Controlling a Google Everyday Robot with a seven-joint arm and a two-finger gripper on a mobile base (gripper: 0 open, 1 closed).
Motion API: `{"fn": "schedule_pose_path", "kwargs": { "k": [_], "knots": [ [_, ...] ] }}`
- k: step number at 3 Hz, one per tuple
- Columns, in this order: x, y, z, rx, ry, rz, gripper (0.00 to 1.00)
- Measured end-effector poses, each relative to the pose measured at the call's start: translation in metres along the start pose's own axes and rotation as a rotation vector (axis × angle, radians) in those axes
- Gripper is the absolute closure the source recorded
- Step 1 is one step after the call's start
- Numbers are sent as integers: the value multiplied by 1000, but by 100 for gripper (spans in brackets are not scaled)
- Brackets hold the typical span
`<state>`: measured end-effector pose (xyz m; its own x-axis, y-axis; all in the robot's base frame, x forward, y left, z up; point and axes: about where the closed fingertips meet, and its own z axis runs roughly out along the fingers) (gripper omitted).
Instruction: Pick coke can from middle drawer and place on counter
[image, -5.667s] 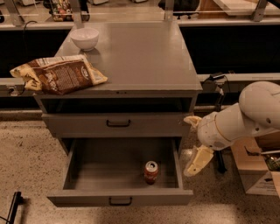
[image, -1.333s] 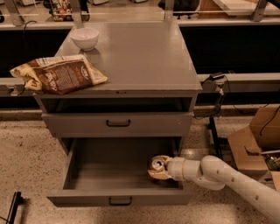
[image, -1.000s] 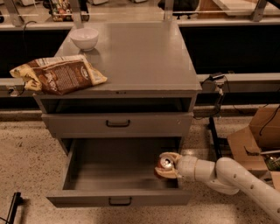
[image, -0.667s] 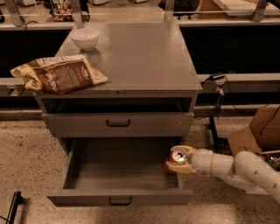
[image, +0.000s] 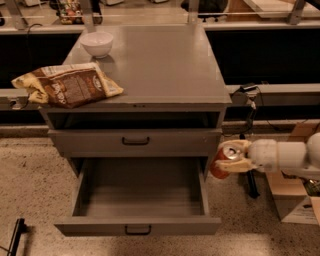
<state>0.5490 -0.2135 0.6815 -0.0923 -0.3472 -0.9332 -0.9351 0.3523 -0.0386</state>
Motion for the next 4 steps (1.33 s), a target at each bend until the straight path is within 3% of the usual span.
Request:
{"fn": "schedule_pose_path", "kwargs": {
  "k": [2, 3, 4],
  "knots": [
    [-76, -34, -71, -104, 76, -2, 100],
    [-75, -34, -69, -105, 76, 0, 100],
    [-116, -26, -47, -182, 104, -27, 100]
  ]
}}
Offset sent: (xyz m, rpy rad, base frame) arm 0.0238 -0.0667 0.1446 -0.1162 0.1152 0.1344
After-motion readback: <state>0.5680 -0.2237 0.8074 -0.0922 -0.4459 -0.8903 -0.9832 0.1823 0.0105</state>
